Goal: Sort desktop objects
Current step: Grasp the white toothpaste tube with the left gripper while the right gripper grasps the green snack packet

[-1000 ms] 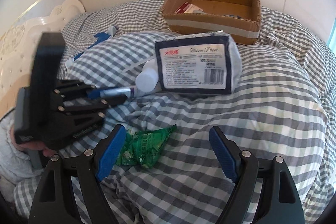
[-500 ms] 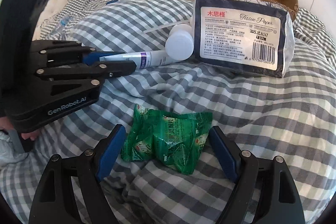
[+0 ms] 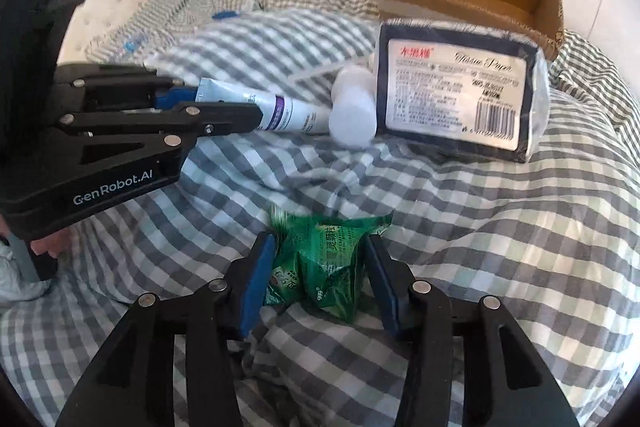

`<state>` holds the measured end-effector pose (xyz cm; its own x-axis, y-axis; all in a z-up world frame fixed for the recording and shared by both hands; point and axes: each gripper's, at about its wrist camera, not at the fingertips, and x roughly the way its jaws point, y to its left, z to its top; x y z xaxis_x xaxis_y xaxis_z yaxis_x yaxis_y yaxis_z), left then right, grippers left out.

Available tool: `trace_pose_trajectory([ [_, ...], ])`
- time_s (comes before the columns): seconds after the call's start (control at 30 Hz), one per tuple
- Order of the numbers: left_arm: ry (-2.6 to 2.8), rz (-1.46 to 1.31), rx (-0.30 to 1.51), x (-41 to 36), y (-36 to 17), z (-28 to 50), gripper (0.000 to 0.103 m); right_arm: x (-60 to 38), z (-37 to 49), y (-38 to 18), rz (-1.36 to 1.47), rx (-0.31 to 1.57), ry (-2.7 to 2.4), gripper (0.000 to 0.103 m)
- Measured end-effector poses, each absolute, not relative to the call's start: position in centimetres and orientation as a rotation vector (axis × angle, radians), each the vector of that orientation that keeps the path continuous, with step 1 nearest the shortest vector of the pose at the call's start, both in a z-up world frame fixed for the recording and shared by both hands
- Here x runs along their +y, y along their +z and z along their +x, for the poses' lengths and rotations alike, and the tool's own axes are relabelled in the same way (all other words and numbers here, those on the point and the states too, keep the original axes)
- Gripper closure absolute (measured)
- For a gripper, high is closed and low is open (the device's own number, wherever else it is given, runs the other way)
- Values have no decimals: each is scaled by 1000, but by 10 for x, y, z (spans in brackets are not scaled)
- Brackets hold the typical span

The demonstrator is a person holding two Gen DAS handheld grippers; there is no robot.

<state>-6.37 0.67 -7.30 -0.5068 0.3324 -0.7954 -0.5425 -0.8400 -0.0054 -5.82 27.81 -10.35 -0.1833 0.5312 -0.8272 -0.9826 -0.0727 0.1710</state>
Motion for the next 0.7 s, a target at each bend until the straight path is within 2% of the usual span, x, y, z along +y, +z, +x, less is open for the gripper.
trace_pose_trajectory([
  [0.13,2324,-1160,345,8,-75,-63,91,278,-52,-104,-677,916,1562,59],
  [0.17,2318,-1174,348,9,-79,-64,91,280,-52,-106,-687,927,1557,57],
  [0.2,2311,-1188,352,11,-82,-65,91,281,-54,-109,-701,935,1551,48],
  [0.27,2306,-1215,367,13,-91,-68,89,281,-57,-113,-718,949,1559,36],
  [0.4,2296,-1272,418,24,-109,-77,86,286,-59,-121,-744,969,1553,28],
  [0.5,2296,-1265,433,29,-115,-79,86,289,-57,-128,-743,1001,1549,27],
  [0.57,2301,-1251,431,27,-114,-77,87,288,-57,-128,-743,992,1547,30],
  [0.6,2300,-1247,419,26,-112,-77,88,289,-56,-126,-741,987,1548,45],
  [0.63,2301,-1247,407,24,-111,-76,88,288,-56,-125,-742,979,1544,55],
  [0.67,2306,-1245,394,22,-108,-76,88,288,-55,-123,-732,982,1549,60],
  [0.7,2312,-1240,388,20,-105,-76,88,288,-54,-122,-721,982,1551,61],
])
